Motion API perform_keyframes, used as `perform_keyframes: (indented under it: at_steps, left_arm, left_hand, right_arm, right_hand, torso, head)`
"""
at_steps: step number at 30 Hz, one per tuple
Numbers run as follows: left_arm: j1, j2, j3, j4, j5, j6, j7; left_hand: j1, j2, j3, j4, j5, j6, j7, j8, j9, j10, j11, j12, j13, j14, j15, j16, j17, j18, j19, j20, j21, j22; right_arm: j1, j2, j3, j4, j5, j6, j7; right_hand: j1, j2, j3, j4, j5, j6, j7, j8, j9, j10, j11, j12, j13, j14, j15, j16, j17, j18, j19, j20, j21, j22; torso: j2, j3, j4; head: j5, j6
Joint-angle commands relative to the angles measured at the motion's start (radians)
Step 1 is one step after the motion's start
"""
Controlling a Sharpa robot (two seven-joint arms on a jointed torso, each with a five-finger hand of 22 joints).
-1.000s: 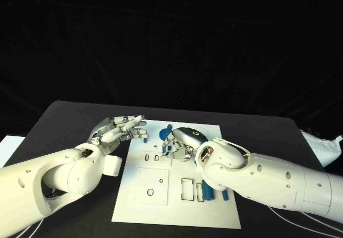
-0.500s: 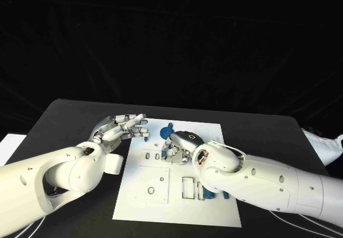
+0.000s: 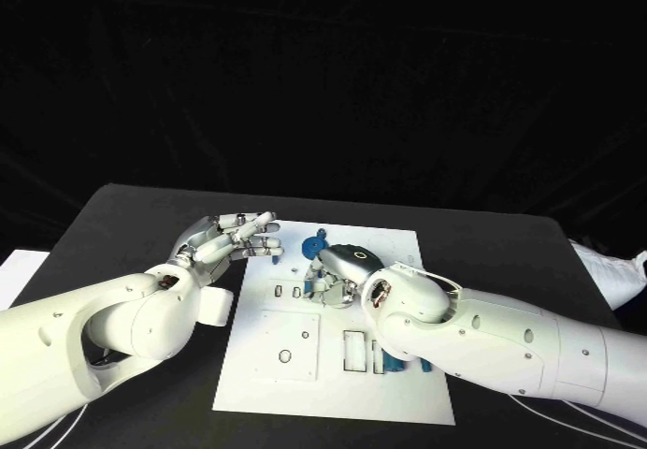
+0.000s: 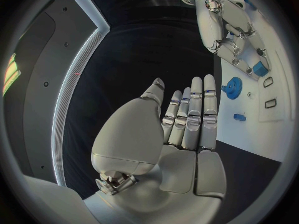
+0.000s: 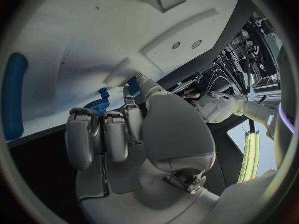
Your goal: Assemble the parts on the task board
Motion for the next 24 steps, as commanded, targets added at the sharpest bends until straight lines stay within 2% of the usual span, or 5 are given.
perform_keyframes:
  at_steps: [1, 8, 19, 24]
  left_arm:
    - [0.001, 0.002, 0.001, 0.003, 0.002, 0.02, 0.003]
    - [0.001, 0.002, 0.001, 0.005, 0.002, 0.021, 0.002]
    - [0.001, 0.001, 0.001, 0.005, 0.002, 0.022, 0.0]
    - [0.001, 0.001, 0.001, 0.005, 0.002, 0.023, -0.001]
  left_hand:
    - [0.006, -0.003, 0.0, -0.006, -0.004, -0.005, 0.004, -0.005, -0.001, -0.007, 0.0, -0.005, -0.001, 0.0, 0.008, -0.005, 0.001, 0.009, -0.003, 0.005, 0.006, -0.001]
    - [0.006, -0.003, 0.0, -0.006, -0.004, -0.005, 0.004, -0.005, -0.001, -0.007, 0.0, -0.005, -0.001, 0.0, 0.008, -0.005, 0.001, 0.009, -0.003, 0.005, 0.006, -0.001]
    - [0.006, -0.003, 0.0, -0.006, -0.004, -0.005, 0.004, -0.005, -0.001, -0.007, 0.0, -0.005, -0.001, 0.0, 0.008, -0.005, 0.001, 0.009, -0.003, 0.005, 0.006, -0.001]
    - [0.006, -0.003, 0.0, -0.006, -0.004, -0.005, 0.004, -0.005, -0.001, -0.007, 0.0, -0.005, -0.001, 0.0, 0.008, -0.005, 0.001, 0.009, -0.003, 0.005, 0.006, -0.001]
  right_arm:
    - [-0.008, 0.002, -0.007, -0.005, -0.013, 0.065, -0.016]
    - [-0.008, 0.0, -0.009, -0.007, -0.011, 0.075, -0.014]
    - [-0.008, 0.002, -0.01, -0.006, -0.015, 0.071, -0.024]
    - [-0.008, 0.001, -0.01, -0.004, -0.016, 0.05, -0.028]
  right_hand:
    - [-0.012, -0.003, -0.004, 0.004, 0.003, 0.001, -0.008, -0.004, -0.002, -0.008, 0.003, -0.008, 0.078, 0.087, 0.001, -0.004, 0.177, -0.014, 0.009, 0.0, -0.003, 0.039]
    - [-0.04, -0.035, -0.019, 0.011, 0.019, -0.023, 0.005, -0.023, -0.009, -0.013, 0.014, -0.016, 0.075, 0.087, 0.01, -0.006, 0.174, -0.014, 0.007, 0.007, -0.006, 0.035]
    - [-0.061, -0.057, -0.03, 0.016, 0.019, -0.049, 0.017, -0.044, -0.015, -0.026, 0.025, -0.042, 0.062, 0.086, 0.019, -0.007, 0.172, -0.013, 0.005, 0.016, -0.009, 0.031]
    - [-0.075, -0.074, -0.046, 0.023, 0.009, -0.104, 0.032, -0.06, -0.027, -0.05, 0.038, -0.09, 0.035, 0.087, 0.03, -0.006, 0.176, -0.012, 0.003, 0.026, -0.011, 0.027]
  torso:
    - [-0.001, -0.0008, 0.0009]
    - [-0.001, -0.0009, -0.0002]
    - [-0.002, -0.001, 0.0008]
    - [-0.001, -0.0003, 0.0004]
  head:
    - [-0.001, -0.003]
    - [0.003, -0.006]
    - [0.001, -0.007]
    - [0.001, -0.006]
